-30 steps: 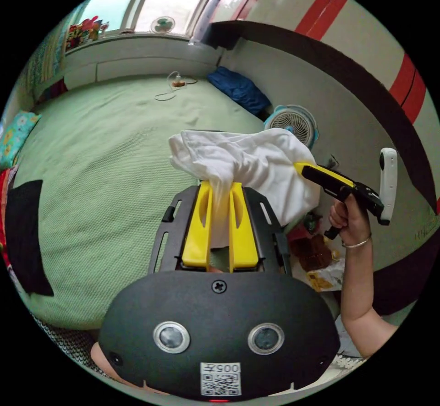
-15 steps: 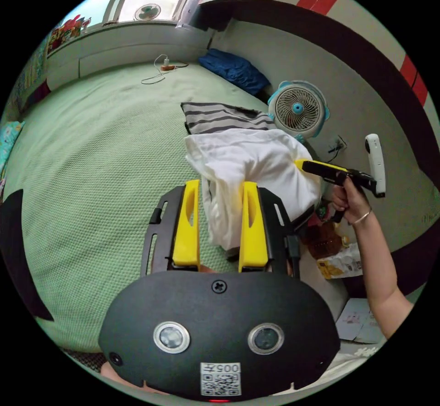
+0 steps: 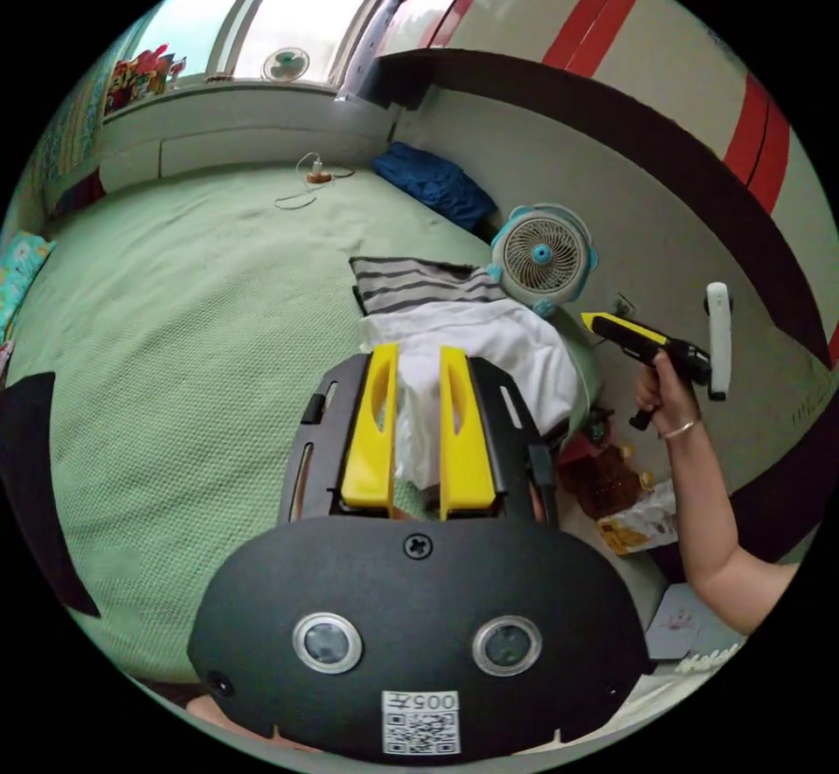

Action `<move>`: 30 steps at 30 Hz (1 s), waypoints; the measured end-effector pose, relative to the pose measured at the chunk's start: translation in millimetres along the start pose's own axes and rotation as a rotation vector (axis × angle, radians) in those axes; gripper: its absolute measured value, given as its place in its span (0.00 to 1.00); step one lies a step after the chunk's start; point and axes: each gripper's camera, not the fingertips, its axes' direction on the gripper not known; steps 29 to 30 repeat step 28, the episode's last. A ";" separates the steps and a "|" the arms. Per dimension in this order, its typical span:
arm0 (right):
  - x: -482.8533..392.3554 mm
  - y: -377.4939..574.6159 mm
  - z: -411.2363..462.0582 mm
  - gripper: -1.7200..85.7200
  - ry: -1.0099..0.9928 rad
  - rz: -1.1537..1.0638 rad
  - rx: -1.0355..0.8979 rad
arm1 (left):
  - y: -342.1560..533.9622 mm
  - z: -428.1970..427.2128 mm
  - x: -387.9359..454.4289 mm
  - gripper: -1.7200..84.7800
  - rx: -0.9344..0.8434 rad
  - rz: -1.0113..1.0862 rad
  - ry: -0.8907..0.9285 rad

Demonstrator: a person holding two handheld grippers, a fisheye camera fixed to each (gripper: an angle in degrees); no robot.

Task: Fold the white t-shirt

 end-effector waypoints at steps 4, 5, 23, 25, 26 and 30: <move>-48.8 3.4 28.7 0.01 -0.011 -0.013 -0.084 | -4.5 32.2 -2.1 0.02 -0.100 -0.033 -0.151; -57.1 6.2 46.2 0.01 0.013 -0.010 -0.143 | -4.4 34.2 -3.8 0.02 -0.108 -0.033 -0.165; -294.2 17.9 -80.4 0.01 -0.164 -0.041 0.123 | 104.2 -322.3 -195.1 0.01 0.295 -0.145 -0.364; -369.2 22.2 -83.0 0.01 -0.263 -0.115 0.127 | 131.9 -354.5 -239.3 0.01 0.291 -0.240 -0.534; -422.8 26.3 -83.3 0.01 -0.320 -0.167 0.127 | 138.3 -360.3 -250.7 0.01 0.282 -0.276 -0.583; -507.5 35.4 -81.2 0.01 -0.407 -0.293 0.137 | 162.6 -375.8 -296.3 0.01 0.211 -0.402 -0.728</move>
